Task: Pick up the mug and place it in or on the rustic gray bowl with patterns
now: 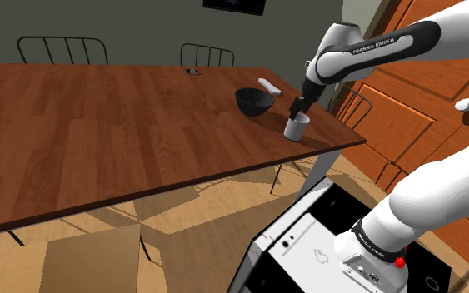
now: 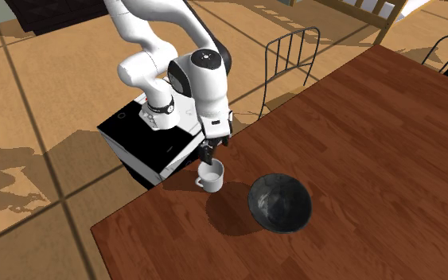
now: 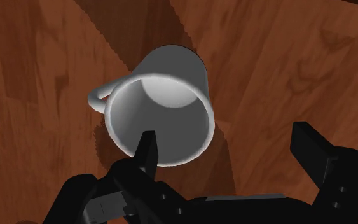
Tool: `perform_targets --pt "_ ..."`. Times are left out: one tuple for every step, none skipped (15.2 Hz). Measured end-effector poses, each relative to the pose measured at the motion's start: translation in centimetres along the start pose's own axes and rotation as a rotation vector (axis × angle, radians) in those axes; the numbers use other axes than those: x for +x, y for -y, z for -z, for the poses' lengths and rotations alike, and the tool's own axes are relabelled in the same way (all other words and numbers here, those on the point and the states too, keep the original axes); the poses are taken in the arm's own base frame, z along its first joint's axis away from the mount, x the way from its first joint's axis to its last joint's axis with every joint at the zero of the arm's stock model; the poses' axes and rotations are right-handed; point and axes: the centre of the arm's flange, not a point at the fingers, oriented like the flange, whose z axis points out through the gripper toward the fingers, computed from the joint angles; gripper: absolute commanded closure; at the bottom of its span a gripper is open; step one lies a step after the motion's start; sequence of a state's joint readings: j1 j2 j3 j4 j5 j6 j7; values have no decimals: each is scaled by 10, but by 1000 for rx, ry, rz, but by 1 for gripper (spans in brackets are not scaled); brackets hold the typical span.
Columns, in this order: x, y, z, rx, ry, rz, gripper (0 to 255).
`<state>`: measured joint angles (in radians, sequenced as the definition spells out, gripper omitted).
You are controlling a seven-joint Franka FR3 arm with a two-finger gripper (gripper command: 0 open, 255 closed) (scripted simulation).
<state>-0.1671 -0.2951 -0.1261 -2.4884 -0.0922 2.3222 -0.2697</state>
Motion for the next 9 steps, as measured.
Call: perform_targets --pt "1 -3 -7 -3 2 0 0" --pt "1 -4 -14 -4 2 0 0" --pt "2 -4 -18 -5 2 0 0" --pt "2 -5 -24 -5 3 0 0" --pt "2 -6 -30 -6 3 0 0" --pt "1 -6 -35 -6 3 0 0" --pt "1 -6 -40 -6 3 0 0" --pt "1 -6 -44 -6 3 0 0" --pt "1 -6 -46 -6 3 0 0"
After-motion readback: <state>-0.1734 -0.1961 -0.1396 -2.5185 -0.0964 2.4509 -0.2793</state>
